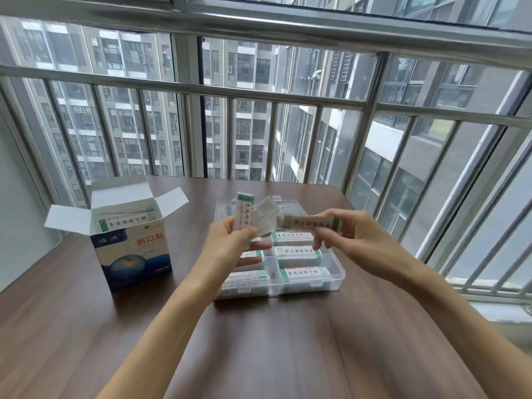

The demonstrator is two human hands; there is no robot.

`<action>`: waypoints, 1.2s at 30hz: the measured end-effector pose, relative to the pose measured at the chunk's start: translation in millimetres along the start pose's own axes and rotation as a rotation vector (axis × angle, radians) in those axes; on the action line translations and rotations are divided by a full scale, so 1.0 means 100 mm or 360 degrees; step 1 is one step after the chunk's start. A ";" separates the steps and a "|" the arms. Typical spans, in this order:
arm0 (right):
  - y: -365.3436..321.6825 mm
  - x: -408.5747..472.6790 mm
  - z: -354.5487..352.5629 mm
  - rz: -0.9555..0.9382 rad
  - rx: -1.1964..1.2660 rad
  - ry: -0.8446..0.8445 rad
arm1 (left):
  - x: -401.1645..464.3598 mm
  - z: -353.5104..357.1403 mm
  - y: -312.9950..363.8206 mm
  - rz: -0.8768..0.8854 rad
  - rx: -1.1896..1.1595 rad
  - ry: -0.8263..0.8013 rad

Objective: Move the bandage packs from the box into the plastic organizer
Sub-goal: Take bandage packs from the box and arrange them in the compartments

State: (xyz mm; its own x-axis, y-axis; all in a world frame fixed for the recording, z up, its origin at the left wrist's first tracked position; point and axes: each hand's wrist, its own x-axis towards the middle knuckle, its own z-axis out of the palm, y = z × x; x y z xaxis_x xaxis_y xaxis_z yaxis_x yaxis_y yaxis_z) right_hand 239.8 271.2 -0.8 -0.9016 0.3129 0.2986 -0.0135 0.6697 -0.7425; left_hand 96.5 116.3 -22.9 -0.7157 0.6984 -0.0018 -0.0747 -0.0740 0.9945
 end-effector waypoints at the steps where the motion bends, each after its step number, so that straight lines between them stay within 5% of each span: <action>1: 0.06 -0.01 -0.01 0.0132 0.0008 -0.0012 | 0.00 -0.01 0.00 0.0027 0.0010 0.0026; 8: 0.20 -0.04 0.08 0.0531 -0.0543 -0.0216 | 0.01 0.00 -0.01 0.0039 0.0006 0.0051; 12: 0.11 0.02 0.12 0.0406 -0.0980 -0.0254 | 0.00 0.00 -0.01 0.0045 -0.0005 0.0041; 36: -0.05 0.26 0.00 0.0125 -0.1606 -0.0617 | 0.00 -0.01 -0.04 0.0029 0.0002 -0.0043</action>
State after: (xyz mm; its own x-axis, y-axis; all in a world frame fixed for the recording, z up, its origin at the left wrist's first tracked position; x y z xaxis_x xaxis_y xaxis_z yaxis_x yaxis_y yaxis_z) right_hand 215.9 275.8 10.5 -0.9621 0.2636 -0.0695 0.2524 0.9578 0.1377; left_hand 96.1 116.4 -26.9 -0.6977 0.7161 0.0191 -0.0611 -0.0861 0.9944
